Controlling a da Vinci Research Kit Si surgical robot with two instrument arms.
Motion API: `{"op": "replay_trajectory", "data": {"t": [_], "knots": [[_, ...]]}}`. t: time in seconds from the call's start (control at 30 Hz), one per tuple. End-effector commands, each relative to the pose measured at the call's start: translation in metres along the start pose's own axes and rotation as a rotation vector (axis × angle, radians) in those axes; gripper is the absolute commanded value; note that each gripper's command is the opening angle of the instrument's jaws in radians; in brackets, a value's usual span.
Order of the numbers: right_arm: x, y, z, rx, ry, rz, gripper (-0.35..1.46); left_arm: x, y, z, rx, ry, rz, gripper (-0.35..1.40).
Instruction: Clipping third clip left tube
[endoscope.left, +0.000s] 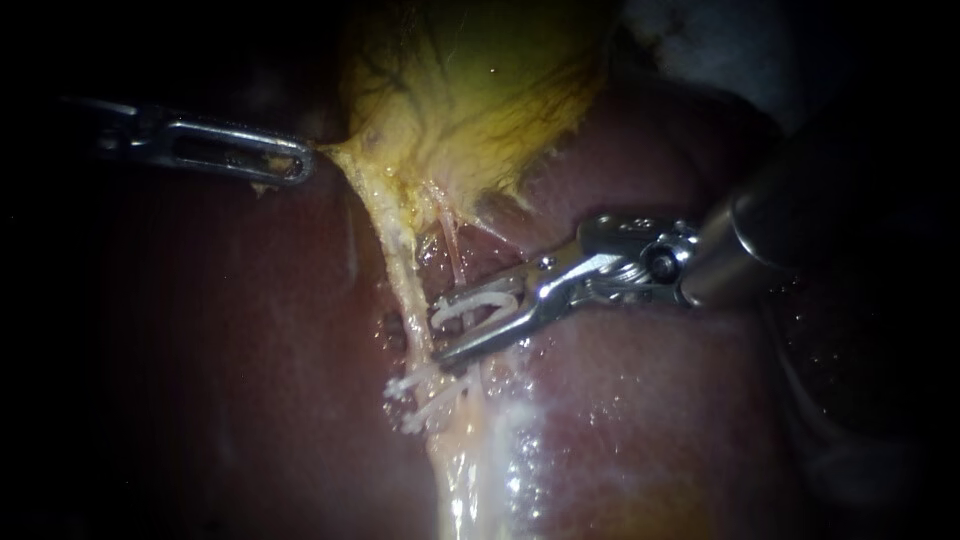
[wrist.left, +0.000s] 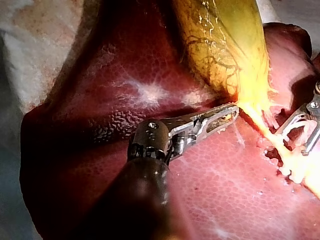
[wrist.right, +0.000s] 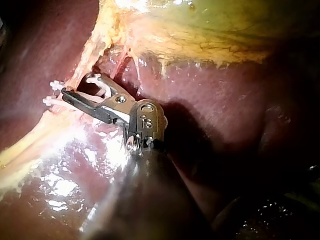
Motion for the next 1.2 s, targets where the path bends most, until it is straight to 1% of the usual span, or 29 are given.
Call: {"op": "replay_trajectory", "data": {"t": [0.03, 0.17, 0.33, 0.4, 0.5, 0.7, 0.73, 0.87, 0.93, 0.97, 1.07, 1.2], "knots": [[-0.0002, 0.0002, 0.0, -0.001, -0.001, -0.003, 0.52, 0.0, 0.0, 0.0, 0.0, 0.0, 0.0, -0.35], [-0.0007, 0.0009, 0.0003, 0.004, 0.008, 0.004, 0.52, 0.0, 0.0, 0.0, 0.0, 0.0, 0.0, -0.35], [-0.0003, 0.0012, 0.0014, 0.033, 0.048, 0.02, 0.53, 0.0, 0.0, 0.0, 0.0, 0.0, 0.0, -0.35], [-0.0001, 0.0012, 0.0021, 0.049, 0.065, 0.03, 0.53, 0.0, 0.0, 0.0, 0.0, 0.0, 0.0, -0.35], [0.0, 0.0011, 0.003, 0.066, 0.076, 0.039, 0.53, 0.0, 0.0, 0.0, 0.0, 0.0, 0.0, -0.35], [-0.0006, 0.0008, 0.0047, 0.102, 0.087, 0.039, 0.53, 0.0, 0.0, 0.0, 0.0, 0.0, 0.0, -0.35], [-0.0006, 0.0007, 0.0049, 0.113, 0.096, 0.038, 0.53, 0.0, 0.0, 0.0, 0.0, 0.0, 0.0, -0.35], [-0.0004, 0.0003, 0.0056, 0.193, 0.175, 0.058, 0.53, 0.0, 0.0, 0.0, 0.0, 0.0, 0.0, -0.35], [-0.0002, 0.0001, 0.0059, 0.228, 0.208, 0.075, 0.53, 0.0, 0.0, 0.0, 0.0, 0.0, 0.0, -0.35], [-0.0001, 0.0, 0.006, 0.229, 0.223, 0.088, 0.53, 0.0, 0.0, 0.0, 0.0, 0.0, 0.0, -0.35], [0.0002, -0.0001, 0.0066, 0.196, 0.27, 0.121, 0.53, 0.0, 0.0, 0.0, 0.0, 0.0, 0.0, -0.35], [0.0008, -0.0004, 0.0066, 0.171, 0.303, 0.146, 0.52, 0.0, 0.0, 0.0, 0.0, 0.0, 0.0, -0.35]]}}
